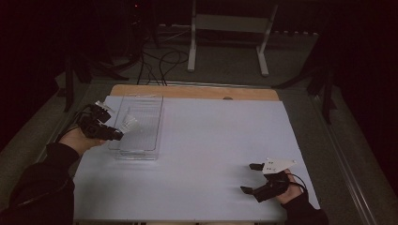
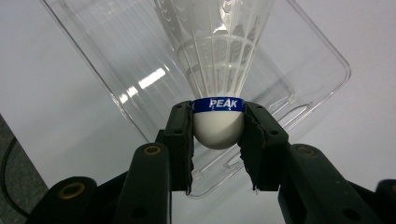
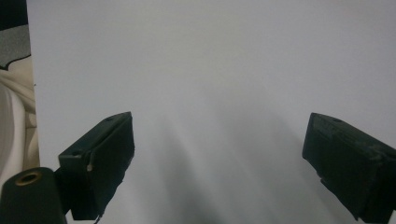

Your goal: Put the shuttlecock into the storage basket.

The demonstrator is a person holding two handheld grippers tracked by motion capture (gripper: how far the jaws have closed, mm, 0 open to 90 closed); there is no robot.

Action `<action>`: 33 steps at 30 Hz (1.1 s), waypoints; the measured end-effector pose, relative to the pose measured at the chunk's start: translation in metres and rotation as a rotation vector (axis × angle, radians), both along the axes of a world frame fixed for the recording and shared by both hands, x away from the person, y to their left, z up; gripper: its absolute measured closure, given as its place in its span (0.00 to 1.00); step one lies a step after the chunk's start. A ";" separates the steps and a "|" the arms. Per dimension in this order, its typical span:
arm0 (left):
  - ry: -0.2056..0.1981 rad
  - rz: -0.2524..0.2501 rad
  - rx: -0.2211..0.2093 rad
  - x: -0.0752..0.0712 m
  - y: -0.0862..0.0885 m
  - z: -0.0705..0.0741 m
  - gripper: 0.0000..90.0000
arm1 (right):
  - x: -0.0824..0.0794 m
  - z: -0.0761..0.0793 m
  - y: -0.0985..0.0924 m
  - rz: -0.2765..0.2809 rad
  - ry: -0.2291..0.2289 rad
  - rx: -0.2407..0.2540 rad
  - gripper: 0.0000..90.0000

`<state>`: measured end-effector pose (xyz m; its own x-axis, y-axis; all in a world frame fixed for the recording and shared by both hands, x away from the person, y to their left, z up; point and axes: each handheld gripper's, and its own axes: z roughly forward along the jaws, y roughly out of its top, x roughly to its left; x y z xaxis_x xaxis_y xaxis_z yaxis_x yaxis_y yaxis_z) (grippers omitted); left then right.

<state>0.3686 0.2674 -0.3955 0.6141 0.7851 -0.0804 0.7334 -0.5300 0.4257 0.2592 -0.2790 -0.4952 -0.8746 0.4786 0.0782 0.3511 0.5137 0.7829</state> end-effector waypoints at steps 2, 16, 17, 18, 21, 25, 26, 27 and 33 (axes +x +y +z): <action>0.009 -0.009 0.010 0.001 -0.001 -0.002 0.73 | 0.000 0.000 0.000 0.001 -0.002 0.001 0.10; 0.045 -0.045 0.064 0.003 -0.006 -0.012 0.73 | 0.000 0.001 0.000 0.003 -0.002 0.005 0.10; 0.046 -0.045 0.067 0.003 -0.005 -0.012 0.73 | 0.000 0.001 0.000 0.004 -0.002 0.004 0.10; 0.044 -0.045 0.072 0.004 -0.005 -0.013 0.73 | 0.000 0.001 0.000 0.005 0.002 0.005 0.10; 0.043 -0.046 0.081 0.004 -0.003 -0.013 0.73 | 0.000 0.001 0.000 0.007 0.002 0.004 0.10; 0.061 -0.054 0.096 0.006 -0.002 -0.015 0.73 | 0.000 0.001 0.000 0.007 0.003 0.004 0.10; 0.065 -0.051 0.100 0.006 -0.002 -0.016 0.73 | 0.000 0.001 0.000 0.008 0.003 0.004 0.10; 0.066 -0.049 0.101 0.006 -0.002 -0.016 0.73 | 0.000 0.000 0.000 0.008 0.004 0.003 0.10; 0.079 -0.047 0.121 0.007 -0.002 -0.019 0.73 | 0.000 0.000 0.000 0.006 0.006 0.003 0.10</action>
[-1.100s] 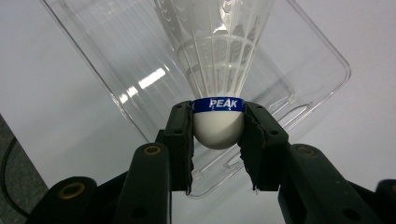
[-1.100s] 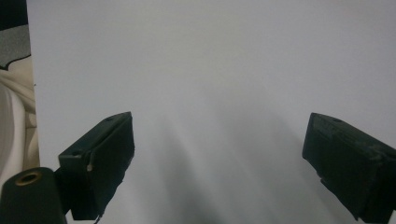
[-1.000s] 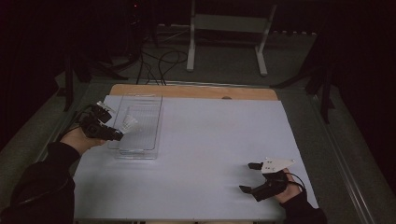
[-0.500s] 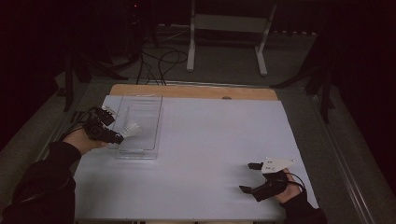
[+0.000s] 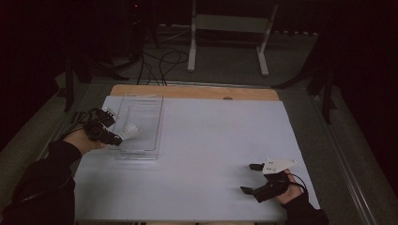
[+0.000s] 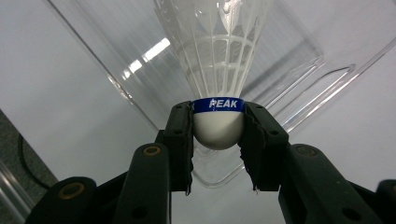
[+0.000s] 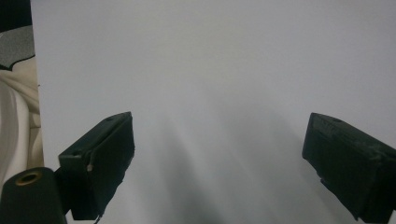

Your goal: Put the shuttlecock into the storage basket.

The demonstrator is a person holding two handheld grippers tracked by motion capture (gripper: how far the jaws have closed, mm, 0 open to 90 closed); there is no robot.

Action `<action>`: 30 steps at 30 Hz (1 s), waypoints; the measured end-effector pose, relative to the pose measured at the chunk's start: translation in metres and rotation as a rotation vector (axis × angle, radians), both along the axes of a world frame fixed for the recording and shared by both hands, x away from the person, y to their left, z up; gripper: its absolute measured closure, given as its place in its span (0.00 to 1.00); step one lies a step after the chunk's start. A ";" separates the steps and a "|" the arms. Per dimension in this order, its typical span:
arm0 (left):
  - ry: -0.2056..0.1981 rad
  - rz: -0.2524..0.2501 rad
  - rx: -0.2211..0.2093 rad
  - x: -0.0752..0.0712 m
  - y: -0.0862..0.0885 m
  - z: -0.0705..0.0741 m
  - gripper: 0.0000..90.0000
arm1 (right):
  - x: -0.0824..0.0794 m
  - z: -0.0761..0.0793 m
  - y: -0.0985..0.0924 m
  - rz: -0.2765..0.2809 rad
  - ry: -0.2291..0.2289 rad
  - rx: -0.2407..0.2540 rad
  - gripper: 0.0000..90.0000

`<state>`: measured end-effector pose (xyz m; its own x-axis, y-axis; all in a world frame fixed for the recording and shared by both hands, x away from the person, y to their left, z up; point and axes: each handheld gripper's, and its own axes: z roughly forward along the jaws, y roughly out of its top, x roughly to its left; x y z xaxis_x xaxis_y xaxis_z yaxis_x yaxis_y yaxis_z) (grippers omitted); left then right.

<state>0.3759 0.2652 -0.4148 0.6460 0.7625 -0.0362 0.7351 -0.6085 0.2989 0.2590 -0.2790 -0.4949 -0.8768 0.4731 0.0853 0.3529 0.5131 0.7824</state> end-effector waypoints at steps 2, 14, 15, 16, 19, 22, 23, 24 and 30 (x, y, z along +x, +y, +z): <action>0.007 0.005 0.002 0.000 0.000 0.000 0.73 | 0.000 0.000 0.000 0.000 -0.001 -0.001 0.10; -0.001 0.036 0.043 -0.002 -0.008 0.005 0.36 | 0.000 0.000 0.000 0.000 0.000 -0.003 0.10; -0.004 0.036 0.046 -0.002 -0.008 0.005 0.30 | 0.000 0.000 0.000 0.000 0.000 -0.003 0.10; -0.006 0.042 0.048 -0.001 -0.009 0.006 0.27 | 0.000 0.000 0.000 0.000 -0.001 -0.003 0.10; -0.009 0.034 0.046 -0.002 -0.011 0.006 0.20 | 0.000 0.000 0.000 0.000 -0.001 0.000 0.10; -0.012 0.032 0.034 -0.003 -0.013 0.007 0.17 | 0.000 0.000 0.000 0.000 -0.001 -0.002 0.10; -0.015 0.040 0.026 -0.003 -0.014 0.007 0.15 | 0.000 0.000 0.000 0.000 -0.002 -0.002 0.10; -0.013 0.044 0.019 -0.002 -0.014 0.007 0.12 | 0.000 0.000 0.000 0.001 -0.001 -0.002 0.10; -0.003 0.039 -0.034 -0.001 -0.014 0.008 0.00 | 0.000 0.000 0.000 0.000 -0.001 -0.002 0.10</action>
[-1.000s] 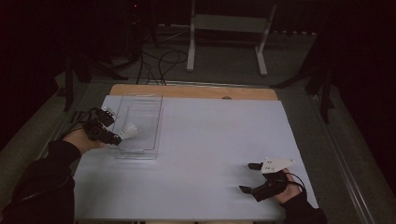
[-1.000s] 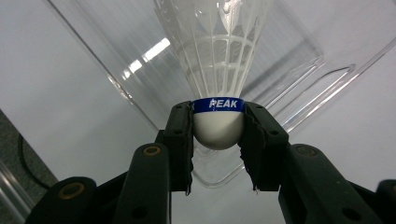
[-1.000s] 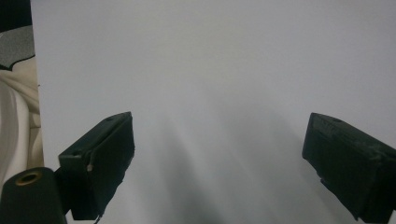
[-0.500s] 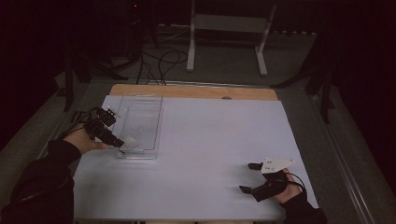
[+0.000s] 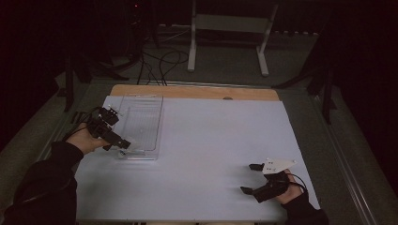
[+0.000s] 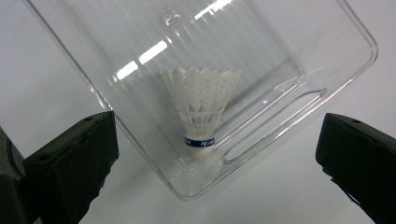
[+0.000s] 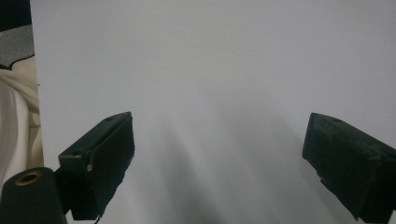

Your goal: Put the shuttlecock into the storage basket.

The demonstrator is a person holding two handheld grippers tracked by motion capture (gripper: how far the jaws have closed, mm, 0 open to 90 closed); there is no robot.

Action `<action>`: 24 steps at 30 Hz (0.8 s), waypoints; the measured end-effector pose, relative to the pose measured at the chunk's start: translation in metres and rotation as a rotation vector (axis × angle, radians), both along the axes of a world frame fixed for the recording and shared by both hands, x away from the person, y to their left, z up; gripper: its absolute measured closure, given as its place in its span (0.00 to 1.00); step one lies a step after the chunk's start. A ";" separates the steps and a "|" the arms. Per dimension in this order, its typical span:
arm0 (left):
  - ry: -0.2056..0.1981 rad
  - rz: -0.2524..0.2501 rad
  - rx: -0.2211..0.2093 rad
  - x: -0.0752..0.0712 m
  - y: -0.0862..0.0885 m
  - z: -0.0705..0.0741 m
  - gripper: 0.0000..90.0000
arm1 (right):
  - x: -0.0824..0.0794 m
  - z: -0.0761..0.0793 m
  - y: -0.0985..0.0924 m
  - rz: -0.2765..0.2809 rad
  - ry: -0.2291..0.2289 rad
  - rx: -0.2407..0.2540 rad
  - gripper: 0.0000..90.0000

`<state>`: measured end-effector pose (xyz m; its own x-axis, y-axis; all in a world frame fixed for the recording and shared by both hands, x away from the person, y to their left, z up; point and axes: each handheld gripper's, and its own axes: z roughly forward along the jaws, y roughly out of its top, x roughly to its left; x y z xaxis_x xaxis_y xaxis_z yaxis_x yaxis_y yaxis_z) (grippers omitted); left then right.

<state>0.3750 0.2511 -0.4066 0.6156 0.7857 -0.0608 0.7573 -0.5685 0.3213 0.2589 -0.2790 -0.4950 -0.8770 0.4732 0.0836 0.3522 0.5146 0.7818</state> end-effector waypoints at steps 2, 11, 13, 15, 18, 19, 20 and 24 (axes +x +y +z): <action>-0.012 -0.011 -0.025 0.000 -0.001 0.000 0.00 | 0.000 0.000 0.000 -0.001 0.000 0.000 0.10; -0.078 -0.027 -0.168 -0.002 -0.007 0.000 0.00 | 0.000 0.000 0.000 -0.002 0.001 0.001 0.10; -0.088 -0.030 -0.187 -0.002 -0.009 -0.001 0.00 | 0.000 -0.001 0.000 -0.004 0.001 0.000 0.10; -0.094 -0.041 -0.197 -0.002 -0.010 0.000 0.00 | 0.000 -0.001 0.000 -0.003 0.002 0.002 0.10; -0.156 -0.068 -0.241 -0.005 -0.014 0.003 0.00 | 0.000 -0.001 0.000 -0.002 0.002 0.004 0.10; -0.169 -0.077 -0.250 -0.005 -0.015 0.004 0.00 | 0.000 -0.001 0.000 -0.002 0.002 0.004 0.10; -0.188 -0.076 -0.259 -0.005 -0.016 0.004 0.00 | 0.000 -0.001 0.000 -0.002 0.001 0.003 0.10; -0.214 -0.105 -0.306 -0.007 -0.021 0.004 0.00 | 0.000 -0.001 0.001 0.000 -0.001 0.000 0.10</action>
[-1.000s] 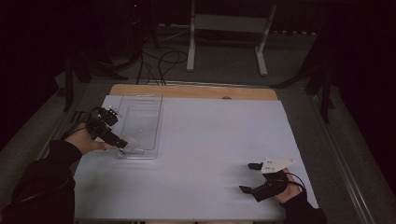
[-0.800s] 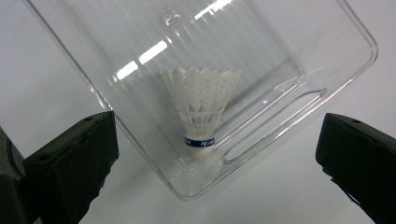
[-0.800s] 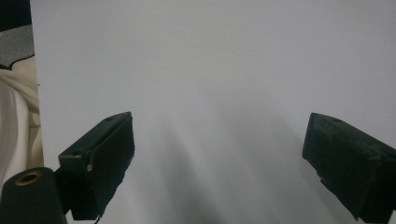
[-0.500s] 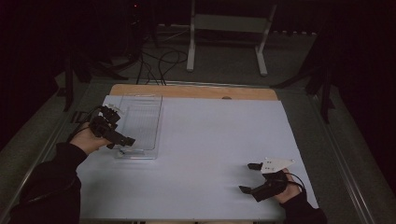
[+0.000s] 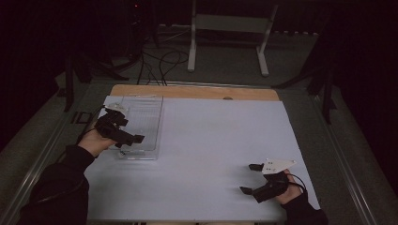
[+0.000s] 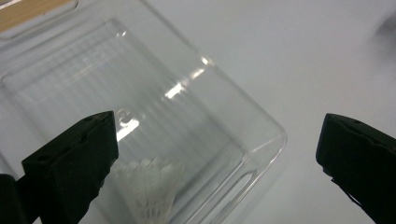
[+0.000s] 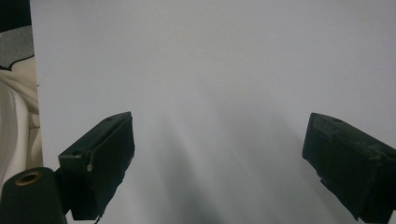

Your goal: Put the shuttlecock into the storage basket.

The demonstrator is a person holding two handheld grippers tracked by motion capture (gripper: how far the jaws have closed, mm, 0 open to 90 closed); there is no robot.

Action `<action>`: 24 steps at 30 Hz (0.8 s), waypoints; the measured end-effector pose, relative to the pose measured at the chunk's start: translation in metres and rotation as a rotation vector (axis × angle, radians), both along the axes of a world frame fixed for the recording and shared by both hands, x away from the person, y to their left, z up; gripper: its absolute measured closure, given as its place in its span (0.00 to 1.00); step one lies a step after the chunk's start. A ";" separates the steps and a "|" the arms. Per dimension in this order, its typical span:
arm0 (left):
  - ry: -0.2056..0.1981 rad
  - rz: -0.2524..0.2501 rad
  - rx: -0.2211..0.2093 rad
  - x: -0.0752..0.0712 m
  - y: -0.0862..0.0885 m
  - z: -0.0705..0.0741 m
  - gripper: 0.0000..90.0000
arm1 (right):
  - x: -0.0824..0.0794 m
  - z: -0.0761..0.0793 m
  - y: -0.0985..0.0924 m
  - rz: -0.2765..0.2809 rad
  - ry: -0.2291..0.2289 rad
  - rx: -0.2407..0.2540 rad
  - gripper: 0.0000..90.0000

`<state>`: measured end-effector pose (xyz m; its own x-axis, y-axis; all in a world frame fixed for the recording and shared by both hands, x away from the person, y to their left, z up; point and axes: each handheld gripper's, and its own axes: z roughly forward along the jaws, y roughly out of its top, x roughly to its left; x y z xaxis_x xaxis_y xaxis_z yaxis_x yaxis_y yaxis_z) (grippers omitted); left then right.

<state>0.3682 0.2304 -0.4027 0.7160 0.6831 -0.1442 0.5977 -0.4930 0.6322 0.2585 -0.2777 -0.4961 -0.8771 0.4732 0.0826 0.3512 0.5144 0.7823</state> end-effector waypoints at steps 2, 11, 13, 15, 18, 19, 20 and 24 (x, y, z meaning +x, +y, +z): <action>-0.012 -0.015 -0.016 -0.001 -0.003 0.000 0.00 | 0.000 0.000 0.000 0.002 0.000 0.004 0.10; -0.053 -0.078 -0.061 -0.005 -0.025 -0.002 0.00 | 0.000 0.000 0.000 0.001 -0.002 0.018 0.10; -0.050 -0.089 -0.057 -0.005 -0.031 -0.003 0.00 | 0.000 0.000 0.000 0.001 -0.008 0.020 0.10; -0.045 -0.103 -0.066 -0.006 -0.036 -0.003 0.00 | 0.000 0.001 0.000 0.000 -0.005 0.027 0.10; -0.055 -0.120 -0.083 -0.007 -0.042 -0.003 0.00 | 0.000 0.001 -0.001 -0.005 -0.008 0.029 0.10; -0.062 -0.126 -0.079 -0.008 -0.045 -0.002 0.00 | 0.000 0.001 -0.002 -0.007 -0.009 0.029 0.10; -0.067 -0.136 -0.078 -0.008 -0.048 -0.002 0.00 | 0.000 0.001 -0.002 -0.008 -0.008 0.031 0.10; -0.082 -0.156 -0.088 -0.010 -0.058 0.001 0.00 | 0.000 0.001 -0.002 -0.012 -0.010 0.031 0.10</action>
<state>0.3587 0.1723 -0.4021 0.8236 0.5507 -0.1356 0.4637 -0.5162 0.7201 0.2589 -0.2800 -0.4947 -0.8723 0.4809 0.0883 0.3489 0.4857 0.8015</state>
